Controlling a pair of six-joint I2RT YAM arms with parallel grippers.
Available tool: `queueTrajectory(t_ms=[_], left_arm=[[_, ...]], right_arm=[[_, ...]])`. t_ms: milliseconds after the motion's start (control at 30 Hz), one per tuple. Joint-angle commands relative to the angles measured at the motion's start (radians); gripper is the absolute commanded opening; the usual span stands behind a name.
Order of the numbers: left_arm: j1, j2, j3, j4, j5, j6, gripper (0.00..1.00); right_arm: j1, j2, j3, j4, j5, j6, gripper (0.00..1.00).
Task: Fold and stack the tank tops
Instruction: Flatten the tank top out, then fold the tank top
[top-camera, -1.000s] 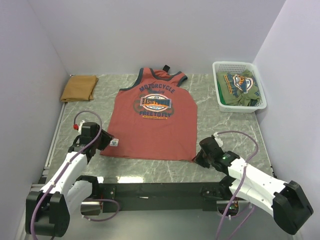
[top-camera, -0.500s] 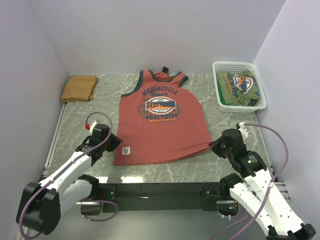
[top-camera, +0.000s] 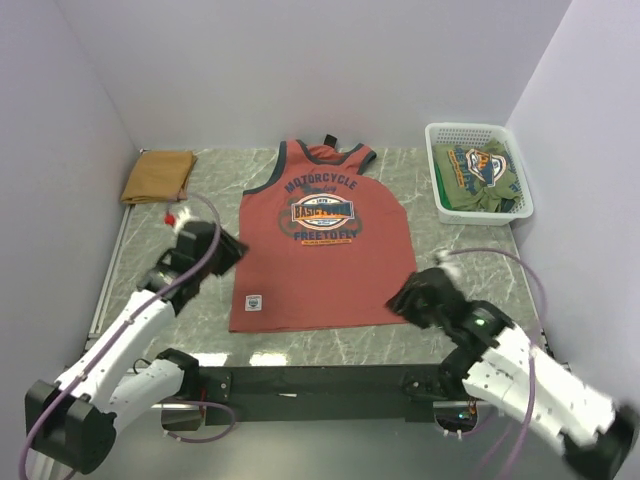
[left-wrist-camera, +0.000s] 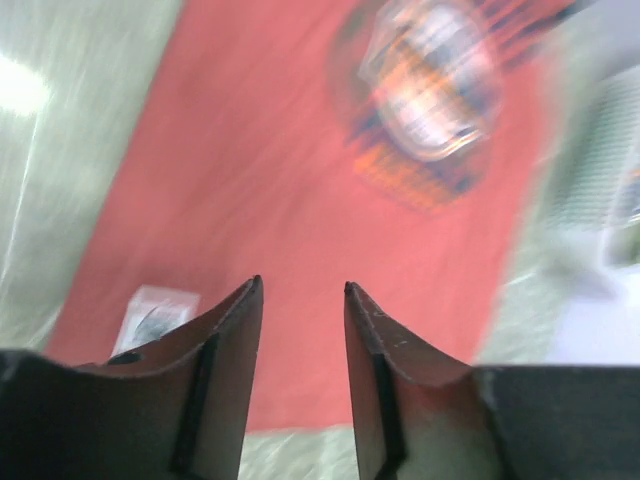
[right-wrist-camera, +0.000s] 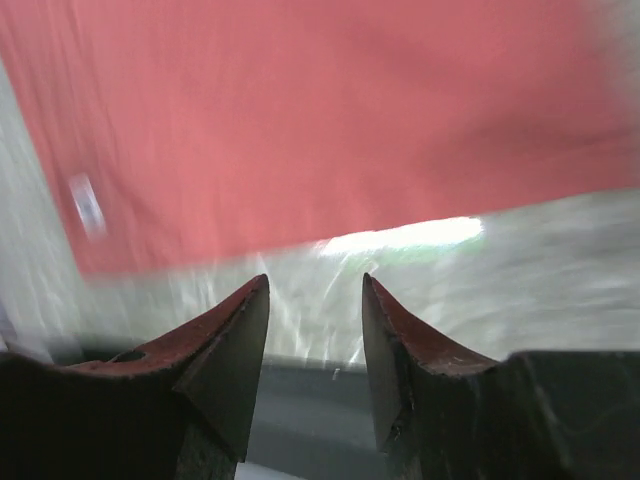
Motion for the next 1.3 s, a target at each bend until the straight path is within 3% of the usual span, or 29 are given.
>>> queueTrajectory(t_ms=[0, 233, 433, 733, 1267], left_arm=[[0.087, -0.005, 0.205, -0.041, 0.009, 0.132, 0.45], [0.257, 0.09, 0.645, -0.168, 0.083, 0.294, 0.48], [0.349, 0.148, 0.862, -0.213, 0.179, 0.326, 0.48], [0.382, 0.177, 0.954, -0.202, 0.271, 0.323, 0.47], [0.385, 0.163, 0.875, -0.151, 0.302, 0.327, 0.46]], right_arm=[[0.361, 0.185, 0.037, 0.18, 0.161, 0.218, 0.49], [0.641, 0.87, 0.537, 0.282, 0.212, 0.194, 0.43], [0.692, 1.237, 0.911, 0.25, 0.183, 0.107, 0.4], [0.718, 1.575, 1.31, 0.113, 0.143, 0.039, 0.4], [0.729, 1.778, 1.476, 0.007, 0.167, 0.007, 0.44]])
